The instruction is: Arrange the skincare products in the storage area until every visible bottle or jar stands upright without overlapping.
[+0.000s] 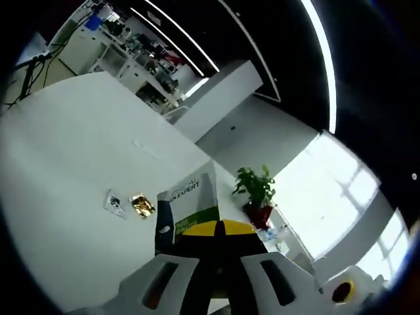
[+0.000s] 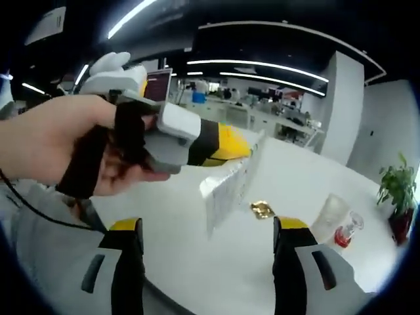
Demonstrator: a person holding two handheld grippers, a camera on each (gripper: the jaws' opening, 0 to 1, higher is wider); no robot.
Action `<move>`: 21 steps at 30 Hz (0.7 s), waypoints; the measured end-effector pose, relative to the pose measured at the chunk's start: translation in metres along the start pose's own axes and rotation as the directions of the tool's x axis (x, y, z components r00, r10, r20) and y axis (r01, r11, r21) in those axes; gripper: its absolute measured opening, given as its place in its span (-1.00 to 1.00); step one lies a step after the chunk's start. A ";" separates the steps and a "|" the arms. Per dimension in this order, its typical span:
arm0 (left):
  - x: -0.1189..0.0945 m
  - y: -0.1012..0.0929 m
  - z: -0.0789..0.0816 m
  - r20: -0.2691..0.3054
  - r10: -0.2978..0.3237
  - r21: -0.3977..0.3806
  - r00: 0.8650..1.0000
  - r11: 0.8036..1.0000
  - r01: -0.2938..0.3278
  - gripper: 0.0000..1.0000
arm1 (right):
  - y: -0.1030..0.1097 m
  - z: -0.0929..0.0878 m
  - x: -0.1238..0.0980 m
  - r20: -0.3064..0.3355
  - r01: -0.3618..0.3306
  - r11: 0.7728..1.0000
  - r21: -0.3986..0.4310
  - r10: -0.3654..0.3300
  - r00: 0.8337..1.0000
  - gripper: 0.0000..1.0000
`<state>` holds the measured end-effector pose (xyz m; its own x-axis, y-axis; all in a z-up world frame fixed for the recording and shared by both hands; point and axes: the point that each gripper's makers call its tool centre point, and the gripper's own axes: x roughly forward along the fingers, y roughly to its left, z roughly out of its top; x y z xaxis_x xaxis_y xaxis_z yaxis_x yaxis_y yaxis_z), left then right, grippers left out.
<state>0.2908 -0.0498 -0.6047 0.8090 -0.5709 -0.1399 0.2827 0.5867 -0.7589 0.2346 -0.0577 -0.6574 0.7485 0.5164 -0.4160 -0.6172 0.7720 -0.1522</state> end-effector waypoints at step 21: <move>-0.025 -0.037 0.009 0.033 -0.089 -0.044 0.995 0.995 0.090 -0.96 | -0.018 0.030 -0.001 0.113 0.135 0.991 0.018 -0.136 0.984 -0.36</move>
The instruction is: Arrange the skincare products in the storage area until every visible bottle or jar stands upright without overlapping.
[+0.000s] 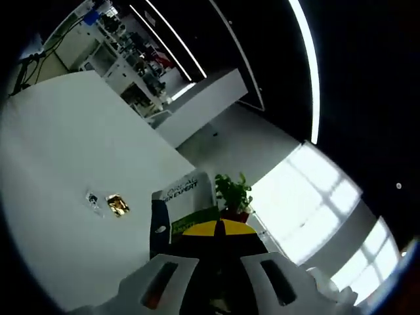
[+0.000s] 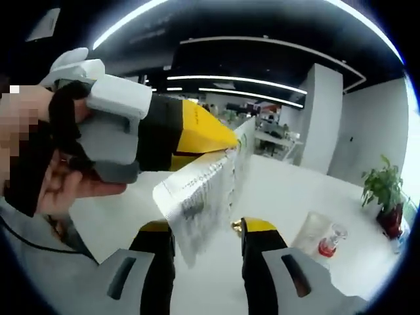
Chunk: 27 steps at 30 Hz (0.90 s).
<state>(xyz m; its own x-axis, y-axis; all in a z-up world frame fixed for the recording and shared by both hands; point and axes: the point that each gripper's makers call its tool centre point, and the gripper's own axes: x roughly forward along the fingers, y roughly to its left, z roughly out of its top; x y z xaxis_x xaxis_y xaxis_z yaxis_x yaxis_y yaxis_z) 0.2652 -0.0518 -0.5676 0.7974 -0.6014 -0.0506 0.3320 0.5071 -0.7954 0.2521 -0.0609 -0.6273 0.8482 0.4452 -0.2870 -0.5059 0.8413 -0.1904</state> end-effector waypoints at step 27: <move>0.010 -0.032 -0.025 -0.066 -0.107 0.033 0.992 0.993 0.109 -0.99 | -0.021 -0.008 -0.025 0.053 -0.089 0.918 0.387 0.074 0.996 -0.98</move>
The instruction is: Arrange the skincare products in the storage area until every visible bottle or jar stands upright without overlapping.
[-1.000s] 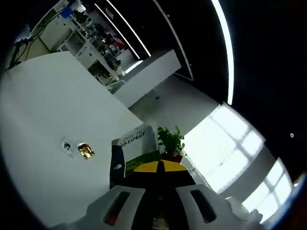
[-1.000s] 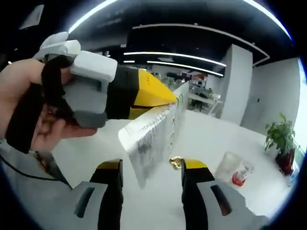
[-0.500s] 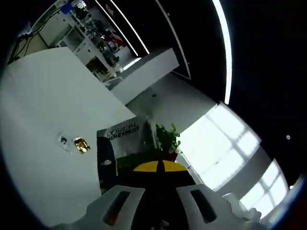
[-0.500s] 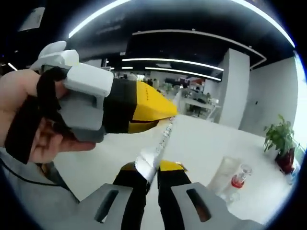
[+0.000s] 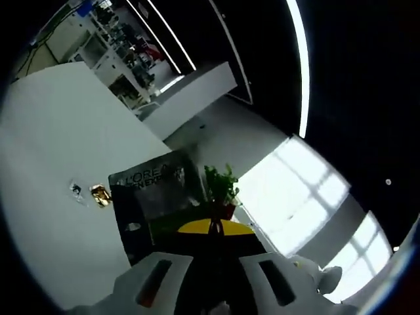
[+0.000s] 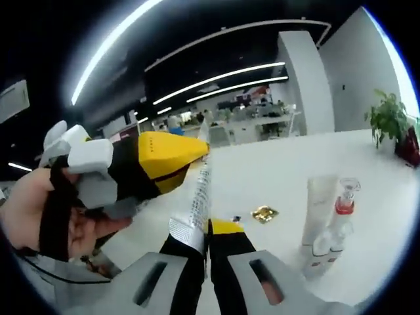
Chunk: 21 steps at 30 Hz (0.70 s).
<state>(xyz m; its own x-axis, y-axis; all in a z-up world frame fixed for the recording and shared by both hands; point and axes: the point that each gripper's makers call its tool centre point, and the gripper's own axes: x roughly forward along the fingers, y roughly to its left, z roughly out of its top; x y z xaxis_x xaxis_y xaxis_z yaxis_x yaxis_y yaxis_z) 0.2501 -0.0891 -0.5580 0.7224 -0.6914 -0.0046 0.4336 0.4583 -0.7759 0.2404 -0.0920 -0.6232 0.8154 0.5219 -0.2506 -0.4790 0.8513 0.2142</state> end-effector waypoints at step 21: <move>-0.013 0.012 -0.001 0.047 0.101 0.041 0.994 0.994 -0.103 -0.63 | -0.019 0.015 -0.025 0.040 -0.128 0.973 0.194 0.122 0.992 -0.98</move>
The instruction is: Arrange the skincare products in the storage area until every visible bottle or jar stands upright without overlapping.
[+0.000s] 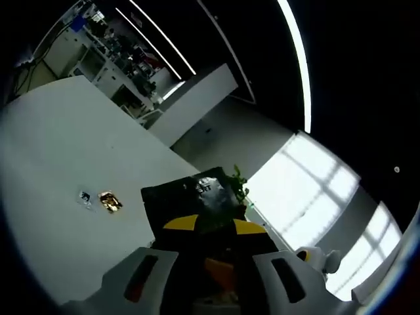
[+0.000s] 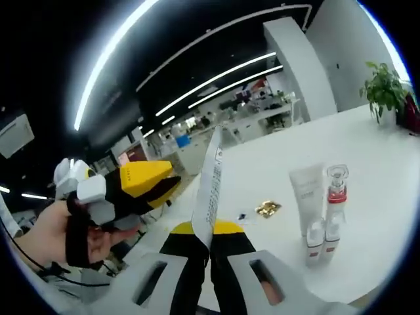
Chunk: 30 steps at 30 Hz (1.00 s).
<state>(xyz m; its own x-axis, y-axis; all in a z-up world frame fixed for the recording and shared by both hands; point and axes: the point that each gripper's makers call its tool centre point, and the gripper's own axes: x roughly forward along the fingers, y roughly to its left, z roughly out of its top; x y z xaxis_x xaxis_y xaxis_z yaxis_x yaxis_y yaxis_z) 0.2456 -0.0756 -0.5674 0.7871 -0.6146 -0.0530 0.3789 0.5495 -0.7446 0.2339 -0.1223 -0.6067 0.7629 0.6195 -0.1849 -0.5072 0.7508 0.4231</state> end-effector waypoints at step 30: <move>-0.016 -0.033 0.029 0.150 -0.266 -0.152 0.952 0.946 0.288 -0.42 | 0.072 0.047 -0.014 0.213 -0.495 0.796 0.348 0.447 0.869 -0.98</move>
<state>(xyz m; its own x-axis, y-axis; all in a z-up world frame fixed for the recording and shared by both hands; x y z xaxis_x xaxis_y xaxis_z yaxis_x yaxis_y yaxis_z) 0.2342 -0.0674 -0.5233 0.7220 -0.6462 0.2473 0.5109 0.2569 -0.8204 0.2054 -0.0874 -0.5323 0.5215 0.8252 0.2169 -0.6416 0.2116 0.7373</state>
